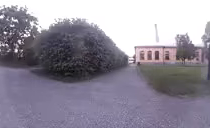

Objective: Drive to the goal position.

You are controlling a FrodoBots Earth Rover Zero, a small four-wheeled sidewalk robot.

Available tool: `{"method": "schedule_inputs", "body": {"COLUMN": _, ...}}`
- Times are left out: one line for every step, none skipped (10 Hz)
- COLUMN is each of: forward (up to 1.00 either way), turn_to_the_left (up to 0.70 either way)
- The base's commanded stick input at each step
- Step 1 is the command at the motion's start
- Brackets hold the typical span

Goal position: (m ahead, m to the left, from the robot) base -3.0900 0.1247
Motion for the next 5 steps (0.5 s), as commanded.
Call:
{"method": "schedule_inputs", "body": {"forward": 0.00, "turn_to_the_left": 0.45}}
{"method": "schedule_inputs", "body": {"forward": 0.00, "turn_to_the_left": 0.45}}
{"method": "schedule_inputs", "body": {"forward": 0.00, "turn_to_the_left": 0.45}}
{"method": "schedule_inputs", "body": {"forward": 0.00, "turn_to_the_left": 0.45}}
{"method": "schedule_inputs", "body": {"forward": 0.00, "turn_to_the_left": 0.45}}
